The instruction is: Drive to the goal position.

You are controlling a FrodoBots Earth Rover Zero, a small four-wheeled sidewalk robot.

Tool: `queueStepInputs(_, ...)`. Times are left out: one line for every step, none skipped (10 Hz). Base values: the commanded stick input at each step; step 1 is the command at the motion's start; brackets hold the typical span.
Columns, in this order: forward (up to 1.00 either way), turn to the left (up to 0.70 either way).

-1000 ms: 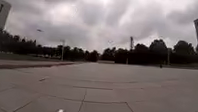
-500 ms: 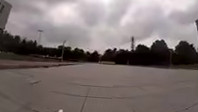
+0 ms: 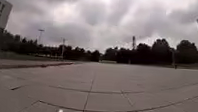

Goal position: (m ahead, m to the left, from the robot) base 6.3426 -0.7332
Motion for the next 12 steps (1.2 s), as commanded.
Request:
queueStepInputs(1.00,-0.02)
queueStepInputs(1.00,-0.12)
queueStepInputs(1.00,-0.04)
queueStepInputs(1.00,-0.15)
queueStepInputs(1.00,-0.13)
queueStepInputs(1.00,-0.01)
queueStepInputs(1.00,-0.06)
queueStepInputs(1.00,-0.04)
queueStepInputs(1.00,0.00)
queueStepInputs(1.00,-0.01)
queueStepInputs(1.00,-0.03)
queueStepInputs(1.00,-0.04)
